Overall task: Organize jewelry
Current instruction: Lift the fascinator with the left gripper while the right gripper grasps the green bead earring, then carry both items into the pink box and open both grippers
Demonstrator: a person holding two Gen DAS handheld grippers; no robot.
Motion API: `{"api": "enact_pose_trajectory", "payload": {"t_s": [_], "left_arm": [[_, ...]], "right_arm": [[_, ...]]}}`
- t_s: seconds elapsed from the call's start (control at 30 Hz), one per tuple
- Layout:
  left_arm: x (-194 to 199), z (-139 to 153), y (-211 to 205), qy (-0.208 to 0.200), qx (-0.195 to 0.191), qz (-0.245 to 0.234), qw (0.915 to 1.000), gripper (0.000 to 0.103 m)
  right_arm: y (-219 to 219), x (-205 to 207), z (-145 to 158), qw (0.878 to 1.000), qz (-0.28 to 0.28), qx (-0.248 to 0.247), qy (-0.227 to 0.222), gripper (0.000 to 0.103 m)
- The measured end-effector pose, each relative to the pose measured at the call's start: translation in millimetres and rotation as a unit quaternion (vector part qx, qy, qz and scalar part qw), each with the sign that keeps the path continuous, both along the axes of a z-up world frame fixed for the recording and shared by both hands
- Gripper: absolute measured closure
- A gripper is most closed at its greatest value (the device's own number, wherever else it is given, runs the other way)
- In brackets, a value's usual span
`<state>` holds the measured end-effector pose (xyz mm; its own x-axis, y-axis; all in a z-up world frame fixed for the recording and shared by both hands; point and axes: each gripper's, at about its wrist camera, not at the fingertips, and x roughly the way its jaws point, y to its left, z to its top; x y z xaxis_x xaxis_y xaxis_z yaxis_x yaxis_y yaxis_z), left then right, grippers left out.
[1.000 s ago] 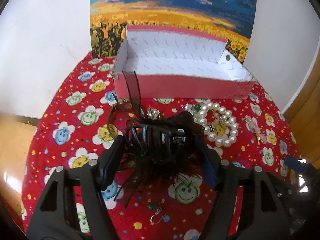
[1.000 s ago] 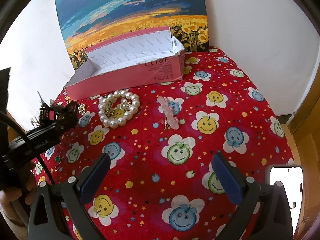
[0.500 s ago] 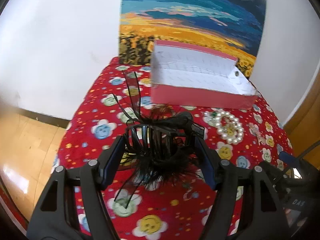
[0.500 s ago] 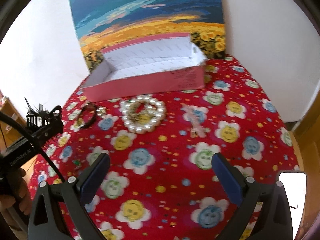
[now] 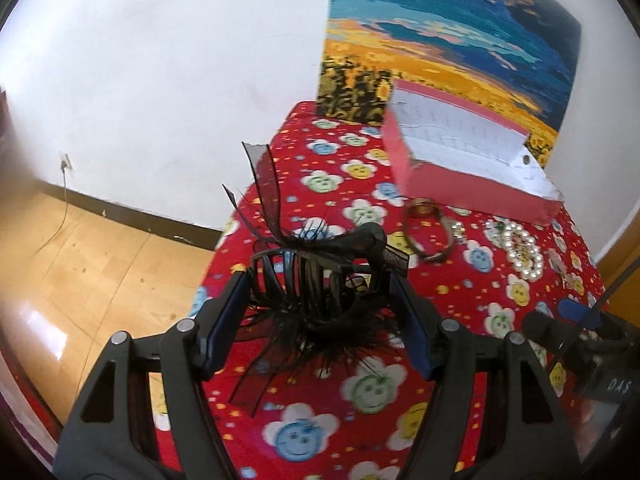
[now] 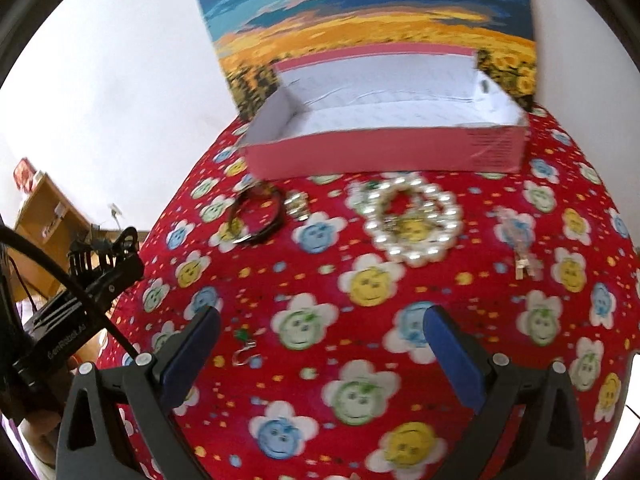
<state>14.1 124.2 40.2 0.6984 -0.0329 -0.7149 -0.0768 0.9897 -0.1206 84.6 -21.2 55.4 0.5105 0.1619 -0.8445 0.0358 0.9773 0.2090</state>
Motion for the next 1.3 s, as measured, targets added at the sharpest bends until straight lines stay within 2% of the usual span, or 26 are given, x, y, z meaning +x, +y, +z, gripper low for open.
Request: {"api": "enact_pose_trajectory", "payload": {"t_s": [0.1,0.17,0.3,0.37,0.6,0.67,0.77,1.03,1.3], "left_arm": [[-2,-3,9,0.002,-0.008,0.005,1.0000,0.039],[-4,-5,12,0.003,-0.012,0.003,0.9999,0.039],[-7,-8,15,0.001,-0.016,0.003,0.9999,0.039],[-9,-9,18,0.000,-0.022,0.005,0.9997,0.039],[-11,-11,25,-0.004,-0.035,0.004,0.9994,0.039],[-12,-11,24,-0.004,-0.036,0.002,0.9993,0.039],[-13,-12,24,-0.005,-0.037,-0.002,0.9993,0.039],[-14,-10,21,-0.005,-0.032,-0.008,0.9994,0.039],[-14,2,7,-0.012,-0.019,-0.024,0.9995,0.039]], "right_arm": [[17,-3,-5,1.000,0.017,-0.010,-0.002,0.004],[30,-6,-8,0.999,0.027,-0.029,-0.006,0.022],[44,-8,-14,0.998,0.053,-0.038,0.002,0.035],[50,-8,-18,0.997,0.059,-0.045,0.010,0.047],[58,-8,-24,0.995,0.065,-0.068,0.012,0.062],[61,-7,-24,0.994,0.071,-0.077,0.009,0.077],[66,-8,-25,0.994,0.075,-0.085,0.003,0.089],[64,-9,-21,0.995,0.072,-0.067,-0.004,0.092],[45,-15,1,0.997,0.062,-0.045,-0.024,0.092]]}}
